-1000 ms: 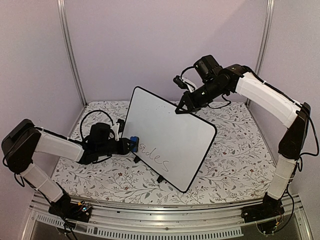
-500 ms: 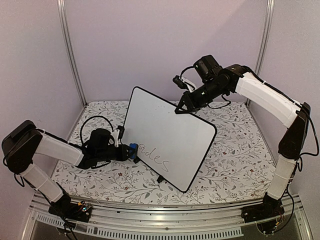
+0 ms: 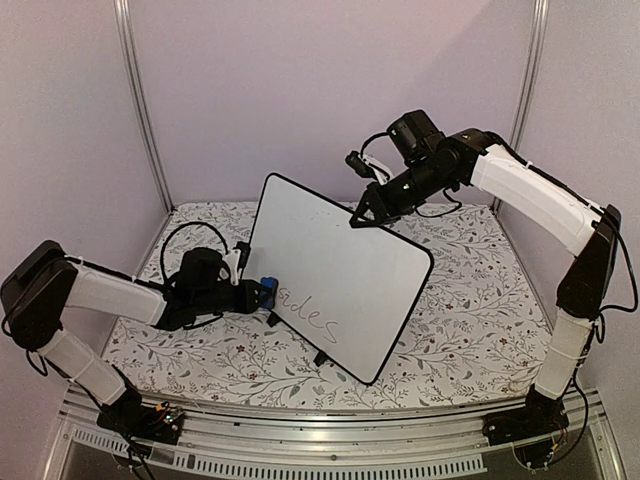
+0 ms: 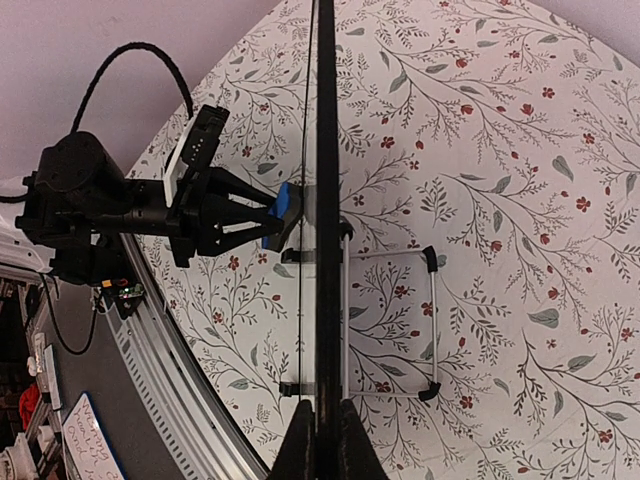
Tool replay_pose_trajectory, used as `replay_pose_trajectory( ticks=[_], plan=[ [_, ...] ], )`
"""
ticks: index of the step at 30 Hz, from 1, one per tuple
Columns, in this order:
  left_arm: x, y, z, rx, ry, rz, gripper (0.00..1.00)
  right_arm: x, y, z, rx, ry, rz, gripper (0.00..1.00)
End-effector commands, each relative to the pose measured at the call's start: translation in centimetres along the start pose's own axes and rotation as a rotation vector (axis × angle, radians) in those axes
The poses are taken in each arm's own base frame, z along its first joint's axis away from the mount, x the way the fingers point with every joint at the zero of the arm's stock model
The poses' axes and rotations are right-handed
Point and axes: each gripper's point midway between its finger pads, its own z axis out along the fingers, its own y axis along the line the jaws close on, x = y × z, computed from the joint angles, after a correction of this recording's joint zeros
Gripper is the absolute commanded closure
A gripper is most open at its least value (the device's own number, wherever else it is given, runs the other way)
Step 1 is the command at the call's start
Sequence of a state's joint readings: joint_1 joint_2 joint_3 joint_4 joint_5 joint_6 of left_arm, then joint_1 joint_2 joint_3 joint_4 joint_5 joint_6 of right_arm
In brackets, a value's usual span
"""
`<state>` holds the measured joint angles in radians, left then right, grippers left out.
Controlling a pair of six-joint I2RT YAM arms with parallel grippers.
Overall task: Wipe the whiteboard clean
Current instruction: Erase the whiteboard from the whiteboard stand.
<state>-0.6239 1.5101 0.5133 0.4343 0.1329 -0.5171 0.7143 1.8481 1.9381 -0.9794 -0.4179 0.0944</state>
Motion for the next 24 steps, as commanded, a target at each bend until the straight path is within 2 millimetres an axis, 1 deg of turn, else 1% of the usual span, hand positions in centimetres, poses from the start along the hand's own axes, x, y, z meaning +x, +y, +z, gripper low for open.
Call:
replay_pose_trajectory(
  ticks=[1,3,5,9,15,18,22,24],
  plan=[
    [-4.2,-2.2,-0.2,0.026,-0.09,0.061,1.0,3.8,0.9,2.1,-0.034,0.146,-0.043,1.0],
    [-4.2,-2.3,0.0,0.028,-0.083,0.065,1.0,3.8,0.9,2.1,-0.033,0.146,-0.04,1.0],
    [-3.6,-2.0,0.2,0.023,-0.065,0.061,1.0,3.8,0.9,2.1,-0.032,0.145,-0.041,1.0],
    [-1.6,-1.1,0.2,0.01,-0.03,0.039,1.0,3.7,1.0,2.0,-0.032,0.142,-0.043,1.0],
    [1.9,0.3,-0.3,-0.015,0.029,0.01,1.0,3.7,0.9,2.1,-0.032,0.144,-0.042,1.0],
    [3.1,0.7,-0.5,-0.022,0.051,0.002,1.0,3.6,0.9,2.2,-0.034,0.144,-0.042,1.0],
    [3.6,1.0,-0.6,-0.024,0.055,-0.007,1.0,3.7,0.9,2.2,-0.033,0.146,-0.043,1.0],
    [3.4,0.9,-0.5,-0.022,0.051,-0.005,1.0,3.7,0.9,2.2,-0.032,0.146,-0.043,1.0]
  ],
)
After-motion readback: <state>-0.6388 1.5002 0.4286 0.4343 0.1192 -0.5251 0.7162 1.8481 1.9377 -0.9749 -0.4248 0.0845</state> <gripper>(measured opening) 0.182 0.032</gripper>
